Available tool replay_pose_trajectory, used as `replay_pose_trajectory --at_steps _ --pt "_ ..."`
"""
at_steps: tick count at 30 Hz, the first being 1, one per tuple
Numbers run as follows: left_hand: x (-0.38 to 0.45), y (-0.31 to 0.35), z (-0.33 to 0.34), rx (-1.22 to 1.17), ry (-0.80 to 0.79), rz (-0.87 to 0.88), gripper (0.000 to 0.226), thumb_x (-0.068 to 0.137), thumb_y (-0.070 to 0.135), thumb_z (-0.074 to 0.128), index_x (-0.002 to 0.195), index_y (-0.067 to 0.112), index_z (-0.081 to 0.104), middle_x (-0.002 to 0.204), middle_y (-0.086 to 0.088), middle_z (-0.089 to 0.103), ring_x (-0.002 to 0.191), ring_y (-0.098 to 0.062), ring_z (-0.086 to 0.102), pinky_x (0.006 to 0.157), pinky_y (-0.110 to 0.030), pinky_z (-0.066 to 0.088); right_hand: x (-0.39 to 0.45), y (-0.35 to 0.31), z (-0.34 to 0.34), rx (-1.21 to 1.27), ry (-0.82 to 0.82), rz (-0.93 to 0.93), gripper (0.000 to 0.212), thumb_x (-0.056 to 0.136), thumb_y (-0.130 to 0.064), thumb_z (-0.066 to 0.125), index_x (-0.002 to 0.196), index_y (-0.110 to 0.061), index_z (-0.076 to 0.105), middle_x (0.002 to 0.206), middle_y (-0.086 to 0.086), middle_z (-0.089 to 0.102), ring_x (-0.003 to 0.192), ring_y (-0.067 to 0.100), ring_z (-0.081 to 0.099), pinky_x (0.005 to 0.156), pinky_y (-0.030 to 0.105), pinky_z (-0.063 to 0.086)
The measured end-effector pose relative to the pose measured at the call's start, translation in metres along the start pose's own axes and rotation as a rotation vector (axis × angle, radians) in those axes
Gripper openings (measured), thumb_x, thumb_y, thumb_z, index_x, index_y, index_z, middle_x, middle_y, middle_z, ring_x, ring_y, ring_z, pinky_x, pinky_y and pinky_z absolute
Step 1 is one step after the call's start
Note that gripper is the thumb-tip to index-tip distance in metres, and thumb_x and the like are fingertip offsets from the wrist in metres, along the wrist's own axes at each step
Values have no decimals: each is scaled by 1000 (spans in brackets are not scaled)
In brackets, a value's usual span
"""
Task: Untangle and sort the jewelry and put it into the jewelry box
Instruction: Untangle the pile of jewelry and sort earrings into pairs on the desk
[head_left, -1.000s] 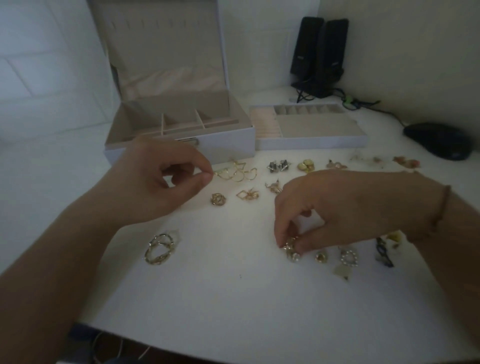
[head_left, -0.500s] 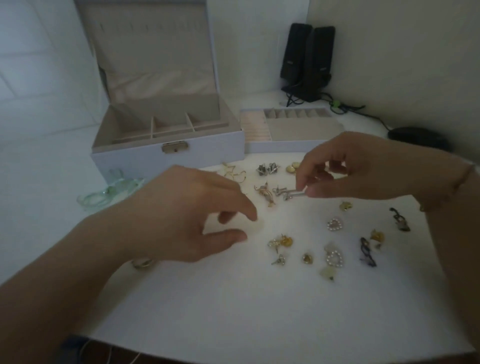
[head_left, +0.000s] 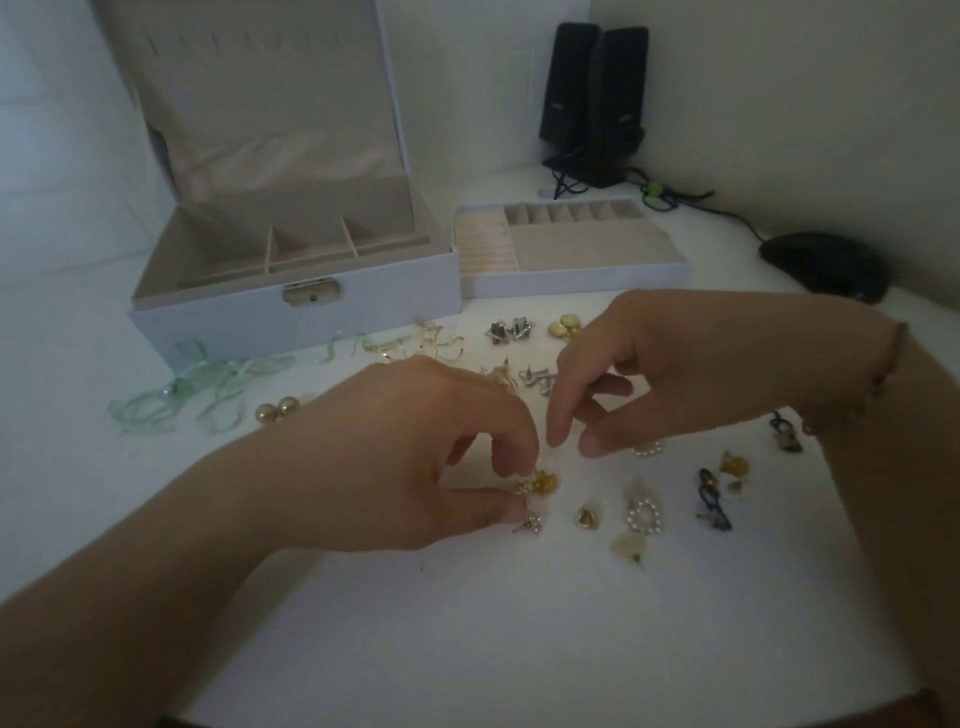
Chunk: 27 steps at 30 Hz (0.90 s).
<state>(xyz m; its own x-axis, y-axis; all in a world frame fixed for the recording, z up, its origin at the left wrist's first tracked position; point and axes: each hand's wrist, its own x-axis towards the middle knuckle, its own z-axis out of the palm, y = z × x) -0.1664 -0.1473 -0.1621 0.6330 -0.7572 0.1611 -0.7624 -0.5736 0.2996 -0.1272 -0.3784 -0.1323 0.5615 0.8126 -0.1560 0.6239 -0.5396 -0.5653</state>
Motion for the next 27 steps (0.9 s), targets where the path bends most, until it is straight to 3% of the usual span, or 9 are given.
replay_pose_trajectory --at_steps 3,6,9,14,17,19,22,27 --pt "0 -2 1 11 2 18 22 78 57 65 92 40 64 82 21 56 76 8 51 66 -8 37 11 -5 11 -92 -30 -11 18 76 -40 74 94 -39 70 76 -11 62 65 16 53 68 27 46" --pt "-2 -3 4 5 16 4 21 79 57 64 92 41 66 79 20 57 74 4 54 63 -18 44 16 -9 17 -99 -57 35 21 71 -43 78 88 -38 69 76 -11 62 70 10 54 69 16 44" --pt "-3 -2 8 13 23 -23 24 79 61 60 93 42 68 78 21 59 70 7 51 62 -17 42 17 -12 19 -93 -66 59 19 70 -40 79 84 -33 69 76 -8 63 74 8 55 69 10 41" --pt "-1 -2 15 63 61 -32 24 80 60 58 95 43 67 76 19 60 68 4 50 61 -28 50 15 -8 17 -111 -49 63 9 79 -39 71 87 -36 69 78 -7 64 69 13 55 71 29 47" --pt "-1 -2 15 46 69 -5 26 82 58 57 102 46 67 76 19 60 68 6 49 61 -26 50 12 -5 14 -112 -24 65 9 86 -33 64 90 -38 71 80 -5 67 71 20 57 74 40 48" --pt "0 -2 15 19 72 20 25 83 55 58 104 46 67 76 19 59 68 7 49 60 -24 49 11 -5 12 -125 -21 75 10 86 -34 63 89 -36 72 82 -7 68 72 19 57 75 40 48" --pt "1 -1 17 5 91 47 22 85 51 60 105 44 67 79 20 59 72 8 50 62 -23 49 8 -4 8 -121 2 92 9 82 -39 65 86 -35 72 80 -8 67 73 21 57 74 40 49" --pt "7 4 22 -113 148 94 20 89 31 66 109 31 70 95 17 62 93 1 57 74 -32 53 5 -1 4 -113 19 113 10 75 -43 70 81 -35 70 78 -5 64 72 21 57 70 32 45"
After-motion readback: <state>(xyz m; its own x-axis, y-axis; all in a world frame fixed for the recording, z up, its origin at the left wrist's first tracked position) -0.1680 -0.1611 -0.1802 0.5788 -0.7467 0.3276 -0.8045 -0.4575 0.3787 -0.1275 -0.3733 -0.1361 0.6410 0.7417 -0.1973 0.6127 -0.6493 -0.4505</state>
